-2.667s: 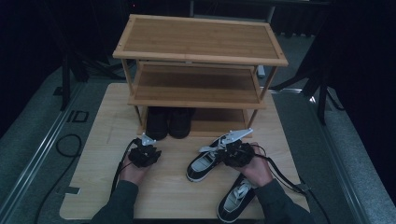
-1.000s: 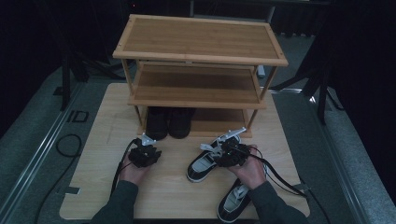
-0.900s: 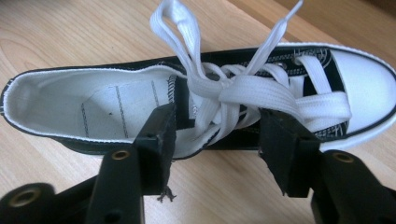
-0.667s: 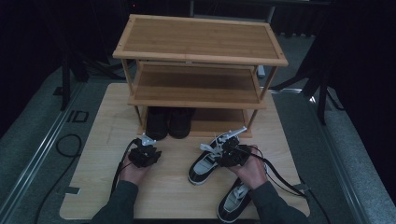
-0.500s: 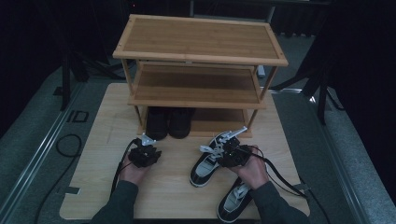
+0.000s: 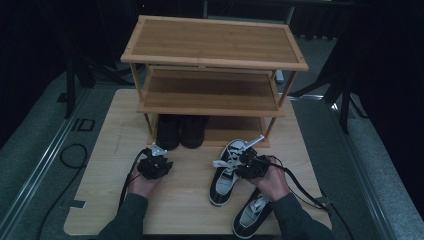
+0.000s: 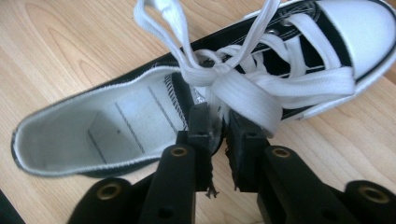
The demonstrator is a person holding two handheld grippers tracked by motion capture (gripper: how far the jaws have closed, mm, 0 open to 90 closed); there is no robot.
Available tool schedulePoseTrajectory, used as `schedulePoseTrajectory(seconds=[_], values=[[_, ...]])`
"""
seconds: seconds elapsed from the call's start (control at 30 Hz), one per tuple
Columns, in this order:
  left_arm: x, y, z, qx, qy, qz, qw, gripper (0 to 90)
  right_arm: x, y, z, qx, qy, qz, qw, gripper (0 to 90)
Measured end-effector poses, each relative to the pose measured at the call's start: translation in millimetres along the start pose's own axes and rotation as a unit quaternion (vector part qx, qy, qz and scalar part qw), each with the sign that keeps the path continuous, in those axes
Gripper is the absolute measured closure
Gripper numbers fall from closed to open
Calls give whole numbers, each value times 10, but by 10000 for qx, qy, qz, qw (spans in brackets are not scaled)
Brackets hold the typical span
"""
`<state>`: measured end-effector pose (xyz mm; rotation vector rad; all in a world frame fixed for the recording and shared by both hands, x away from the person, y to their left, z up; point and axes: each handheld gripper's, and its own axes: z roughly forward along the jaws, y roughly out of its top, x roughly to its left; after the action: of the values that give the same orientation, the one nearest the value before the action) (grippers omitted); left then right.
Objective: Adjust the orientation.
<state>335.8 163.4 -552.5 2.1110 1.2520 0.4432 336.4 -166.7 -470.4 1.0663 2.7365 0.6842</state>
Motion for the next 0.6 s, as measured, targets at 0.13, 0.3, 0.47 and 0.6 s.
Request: schedulePoseTrajectory(seconds=[0.13, 0.3, 0.47, 0.6], values=[[1, 2, 2, 0, -2, -2, 10000, 701, -1, 8, -35, 23, -380, -340, 9987, 863], [-2, 2, 5, -12, -2, -10, 10000, 700, -96, 43, -60, 12, -488, -434, 9979, 866], [-3, 3, 5, -13, 2, -3, 10000, 700, -96, 39, -66, -49, -527, -491, 9974, 866], [-2, 3, 6, -20, -2, -13, 10000, 700, -110, 43, -73, -116, -558, -502, 9971, 866]])
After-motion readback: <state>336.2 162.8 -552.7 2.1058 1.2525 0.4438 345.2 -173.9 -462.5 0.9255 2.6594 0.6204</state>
